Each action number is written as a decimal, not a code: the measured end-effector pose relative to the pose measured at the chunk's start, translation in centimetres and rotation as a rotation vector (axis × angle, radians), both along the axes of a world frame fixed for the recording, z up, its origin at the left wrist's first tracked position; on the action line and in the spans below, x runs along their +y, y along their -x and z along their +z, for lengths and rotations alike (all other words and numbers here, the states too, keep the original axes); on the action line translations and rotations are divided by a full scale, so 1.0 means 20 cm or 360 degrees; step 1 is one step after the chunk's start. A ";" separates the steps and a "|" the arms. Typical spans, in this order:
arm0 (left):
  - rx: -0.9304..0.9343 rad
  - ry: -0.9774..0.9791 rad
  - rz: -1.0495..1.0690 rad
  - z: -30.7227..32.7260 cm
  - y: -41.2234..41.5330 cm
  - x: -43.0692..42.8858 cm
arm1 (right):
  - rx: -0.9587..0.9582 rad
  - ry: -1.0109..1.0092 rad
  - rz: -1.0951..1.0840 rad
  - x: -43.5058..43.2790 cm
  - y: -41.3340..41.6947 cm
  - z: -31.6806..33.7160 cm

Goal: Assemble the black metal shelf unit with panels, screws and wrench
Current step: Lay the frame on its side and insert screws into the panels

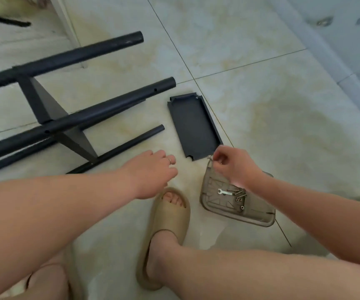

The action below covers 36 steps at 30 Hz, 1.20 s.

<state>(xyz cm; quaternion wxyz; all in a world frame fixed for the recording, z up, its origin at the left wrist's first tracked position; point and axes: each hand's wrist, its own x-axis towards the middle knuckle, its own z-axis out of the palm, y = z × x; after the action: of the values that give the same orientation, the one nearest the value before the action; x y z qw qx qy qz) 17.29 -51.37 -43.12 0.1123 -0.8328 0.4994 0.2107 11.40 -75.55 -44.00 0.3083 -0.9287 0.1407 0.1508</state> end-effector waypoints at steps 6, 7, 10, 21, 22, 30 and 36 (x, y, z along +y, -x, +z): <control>0.0088 0.0223 0.0615 0.39 -0.09 0.43 | -0.0230 -0.0320 -0.0023 0.36 -0.17 0.45; 0.0087 0.0317 0.0725 0.44 -0.09 0.50 | -0.0266 -0.0333 0.0002 0.43 -0.19 0.52; 0.0117 0.0580 0.1076 0.56 -0.07 0.71 | -0.0325 -0.0372 0.0074 0.66 -0.24 0.69; 0.0123 0.0635 0.1668 0.56 -0.14 1.19 | -0.0188 -0.0268 0.0285 1.31 -0.38 0.81; 0.0158 0.0610 0.1660 0.55 -0.16 1.20 | -0.0172 -0.0279 0.0275 1.33 -0.39 0.80; 0.0522 0.0643 0.1735 0.39 -0.29 1.19 | -0.0009 -0.0464 0.0276 1.38 -0.44 0.62; 0.0940 0.0790 0.1773 0.33 -0.41 1.16 | 0.0047 -0.0601 0.0340 1.33 -0.49 0.55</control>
<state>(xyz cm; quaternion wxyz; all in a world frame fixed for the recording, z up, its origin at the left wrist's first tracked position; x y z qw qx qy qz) 25.39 -28.20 -36.53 -0.3488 -0.8745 0.0388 0.3349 21.24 -48.97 -33.05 0.4569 -0.8618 0.0152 0.2199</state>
